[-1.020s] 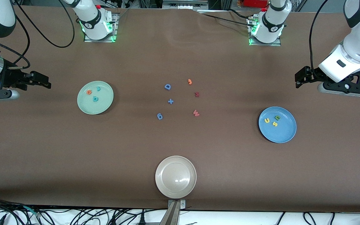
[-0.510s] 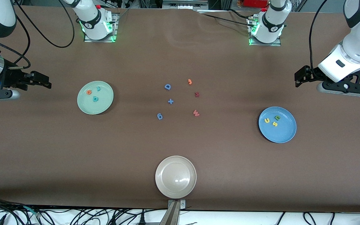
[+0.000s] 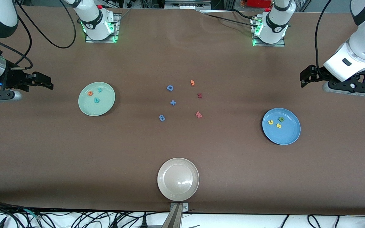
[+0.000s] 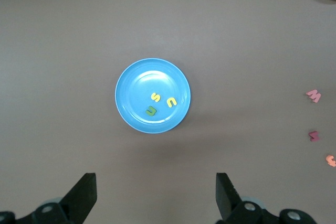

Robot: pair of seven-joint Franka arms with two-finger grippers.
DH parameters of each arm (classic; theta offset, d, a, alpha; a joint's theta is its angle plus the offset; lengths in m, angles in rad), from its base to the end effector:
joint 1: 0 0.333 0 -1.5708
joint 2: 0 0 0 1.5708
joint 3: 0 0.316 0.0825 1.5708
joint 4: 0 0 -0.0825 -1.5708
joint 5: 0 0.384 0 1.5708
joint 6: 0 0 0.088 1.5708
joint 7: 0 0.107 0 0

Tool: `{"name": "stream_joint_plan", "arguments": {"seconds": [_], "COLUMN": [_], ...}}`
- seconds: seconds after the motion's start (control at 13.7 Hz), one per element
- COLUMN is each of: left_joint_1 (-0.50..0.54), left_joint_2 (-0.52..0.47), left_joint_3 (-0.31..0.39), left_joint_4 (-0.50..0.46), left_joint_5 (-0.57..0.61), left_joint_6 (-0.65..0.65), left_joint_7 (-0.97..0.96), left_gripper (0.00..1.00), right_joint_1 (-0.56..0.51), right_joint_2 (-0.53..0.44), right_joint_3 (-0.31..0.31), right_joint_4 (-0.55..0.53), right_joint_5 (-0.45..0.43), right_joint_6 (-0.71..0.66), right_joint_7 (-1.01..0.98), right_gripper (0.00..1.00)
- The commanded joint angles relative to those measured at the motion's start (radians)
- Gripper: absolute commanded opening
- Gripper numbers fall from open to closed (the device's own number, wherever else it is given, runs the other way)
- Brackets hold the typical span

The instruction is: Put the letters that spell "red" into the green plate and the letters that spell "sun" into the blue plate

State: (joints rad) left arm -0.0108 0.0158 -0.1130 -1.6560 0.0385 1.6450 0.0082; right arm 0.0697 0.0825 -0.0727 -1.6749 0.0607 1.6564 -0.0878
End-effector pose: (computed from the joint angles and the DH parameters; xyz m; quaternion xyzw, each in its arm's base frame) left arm 0.5592 -0.0652 0.5818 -0.9975 0.0676 0.0123 0.0190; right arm 0.5777 0.0056 0.5359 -0.9976 -0.0382 0.0491 0.0293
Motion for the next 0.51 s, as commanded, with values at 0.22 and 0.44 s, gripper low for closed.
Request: {"name": "stream_joint_plan", "arguments": {"seconds": [0.22,0.44], "left_joint_1": [-0.017,-0.006], "left_joint_2": [0.104,0.104], "left_joint_3": [0.007,0.009], "left_joint_4": [0.182,0.182], "left_joint_5": [0.023,0.018], "left_joint_6": [-0.093,-0.093], "left_joint_7": [0.018,0.026], "left_gripper": [1.00,1.00], "right_joint_1": [0.001,0.001], "right_joint_2": [-0.032,-0.033], "right_joint_3": [0.010,0.011], "right_joint_4": [-0.026,-0.026], "right_joint_5": [-0.021,-0.054], "right_joint_6": [-0.001,0.002], "right_joint_7": [0.002,0.003], "right_gripper": [0.99,1.00]}}
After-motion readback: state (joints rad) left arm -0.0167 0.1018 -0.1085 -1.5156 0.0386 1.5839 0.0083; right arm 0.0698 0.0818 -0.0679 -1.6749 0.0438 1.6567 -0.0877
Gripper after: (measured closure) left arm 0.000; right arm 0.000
